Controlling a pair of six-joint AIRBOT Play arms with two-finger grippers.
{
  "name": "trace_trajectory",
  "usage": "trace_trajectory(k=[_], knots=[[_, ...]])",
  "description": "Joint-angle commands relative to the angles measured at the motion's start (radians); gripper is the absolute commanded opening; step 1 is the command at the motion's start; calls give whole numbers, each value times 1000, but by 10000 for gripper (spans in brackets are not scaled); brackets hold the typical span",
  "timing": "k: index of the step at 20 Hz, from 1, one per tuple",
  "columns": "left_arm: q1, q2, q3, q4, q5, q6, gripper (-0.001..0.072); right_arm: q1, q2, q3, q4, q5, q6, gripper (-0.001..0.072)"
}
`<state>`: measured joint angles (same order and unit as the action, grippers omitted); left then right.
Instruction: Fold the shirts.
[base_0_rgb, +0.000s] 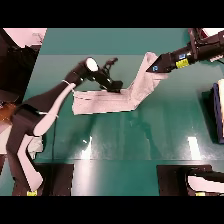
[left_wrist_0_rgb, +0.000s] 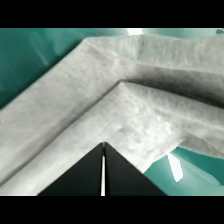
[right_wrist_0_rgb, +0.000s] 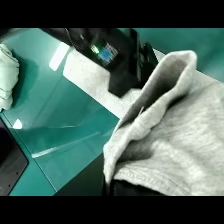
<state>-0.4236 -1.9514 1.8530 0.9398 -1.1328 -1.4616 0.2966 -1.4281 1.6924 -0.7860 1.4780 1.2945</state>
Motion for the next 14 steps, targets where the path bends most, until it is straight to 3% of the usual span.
trace_trajectory(k=[1,5,10,12,14], knots=[[117,116,5,61,-84,6,18,55,-16,2,8,-59,-21,12],[275,289,5,65,-172,57,19,185,-134,46,8,-83,-52,12],[394,464,4,87,-246,75,19,424,-411,251,6,-216,-82,40],[417,514,4,88,-246,75,20,517,-528,348,8,-305,-91,471],[433,544,3,93,-248,75,20,583,-588,416,7,-364,-91,513]])
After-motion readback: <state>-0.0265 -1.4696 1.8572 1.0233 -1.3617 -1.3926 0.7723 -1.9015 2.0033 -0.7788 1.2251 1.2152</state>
